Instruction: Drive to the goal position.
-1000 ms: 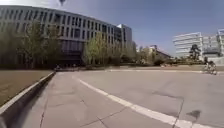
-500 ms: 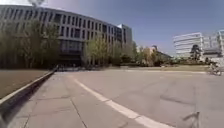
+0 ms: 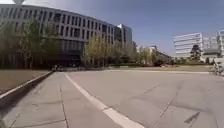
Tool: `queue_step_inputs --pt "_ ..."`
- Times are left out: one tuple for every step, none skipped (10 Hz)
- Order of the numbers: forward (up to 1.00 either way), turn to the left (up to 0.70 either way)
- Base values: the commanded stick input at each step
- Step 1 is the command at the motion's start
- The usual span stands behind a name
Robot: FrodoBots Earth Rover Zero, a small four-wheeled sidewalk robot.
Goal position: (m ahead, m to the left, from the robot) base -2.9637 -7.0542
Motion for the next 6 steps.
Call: queue_step_inputs --pt "0.70 0.35" --pt "0.70 0.35" --pt "0.70 0.28" --pt "0.70 0.00" --pt "0.70 0.00" --pt "0.70 0.00"
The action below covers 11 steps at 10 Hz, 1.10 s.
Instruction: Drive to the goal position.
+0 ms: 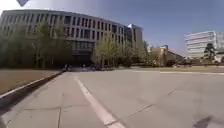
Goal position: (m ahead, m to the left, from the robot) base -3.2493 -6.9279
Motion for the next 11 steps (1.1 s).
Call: queue_step_inputs --pt "0.70 -0.13" --pt "0.70 -0.19" --pt "0.70 -0.22" --pt "0.70 -0.21" --pt "0.70 -0.21" --pt "0.70 -0.20" --pt "0.70 -0.20" --pt "0.70 -0.20" --pt "0.70 -0.20" --pt "0.70 -0.20" --pt "0.70 -0.20"
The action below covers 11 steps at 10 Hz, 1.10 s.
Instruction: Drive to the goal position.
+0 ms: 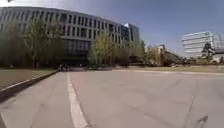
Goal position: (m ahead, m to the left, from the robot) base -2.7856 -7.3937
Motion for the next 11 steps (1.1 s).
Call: queue_step_inputs --pt "0.70 -0.20" --pt "0.70 -0.20" --pt "0.70 -0.20" --pt "0.70 -0.20" --pt "0.70 -0.20" --pt "0.70 -0.20" --pt "0.70 -0.19" --pt "0.70 -0.20" --pt "0.70 -0.20" --pt "0.70 -0.19" --pt "0.70 -0.19"
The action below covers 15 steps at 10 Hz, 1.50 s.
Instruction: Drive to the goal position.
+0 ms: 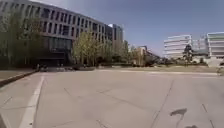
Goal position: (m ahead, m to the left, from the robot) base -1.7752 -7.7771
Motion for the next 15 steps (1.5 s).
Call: queue_step_inputs --pt "0.70 -0.19" --pt "0.70 -0.20" --pt "0.70 -0.20" --pt "0.70 -0.20" --pt "0.70 -0.19" --pt "0.70 -0.19" --pt "0.70 -0.19" --pt "0.70 -0.20" --pt "0.70 -0.19" --pt "0.70 -0.19" --pt "0.70 -0.20" --pt "0.67 -0.18" --pt "0.64 -0.18" --pt "0.65 -0.18" --pt "0.66 -0.18"
